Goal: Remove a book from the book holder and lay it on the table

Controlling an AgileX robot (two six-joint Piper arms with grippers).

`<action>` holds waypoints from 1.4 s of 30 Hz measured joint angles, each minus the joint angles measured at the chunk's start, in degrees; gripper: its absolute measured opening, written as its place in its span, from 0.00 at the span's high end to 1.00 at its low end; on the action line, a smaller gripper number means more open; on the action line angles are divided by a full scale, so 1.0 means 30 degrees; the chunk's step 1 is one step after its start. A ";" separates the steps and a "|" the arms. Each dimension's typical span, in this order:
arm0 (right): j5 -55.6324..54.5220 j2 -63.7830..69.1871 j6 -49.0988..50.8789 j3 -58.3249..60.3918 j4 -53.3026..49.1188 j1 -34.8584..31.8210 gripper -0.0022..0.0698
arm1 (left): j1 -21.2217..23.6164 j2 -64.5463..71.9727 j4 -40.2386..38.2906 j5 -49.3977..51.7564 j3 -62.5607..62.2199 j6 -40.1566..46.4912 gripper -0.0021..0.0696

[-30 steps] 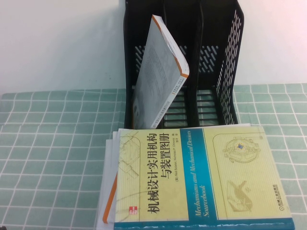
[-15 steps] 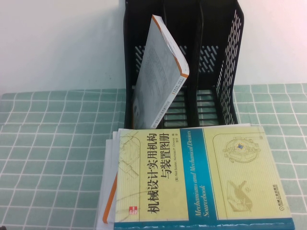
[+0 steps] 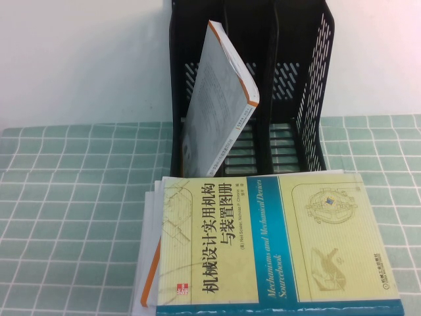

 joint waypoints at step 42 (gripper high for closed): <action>-0.6279 0.0592 0.1583 -0.4382 0.0130 0.0000 0.97 | 0.0000 0.3256 0.0500 0.3040 -0.7506 -0.2682 0.97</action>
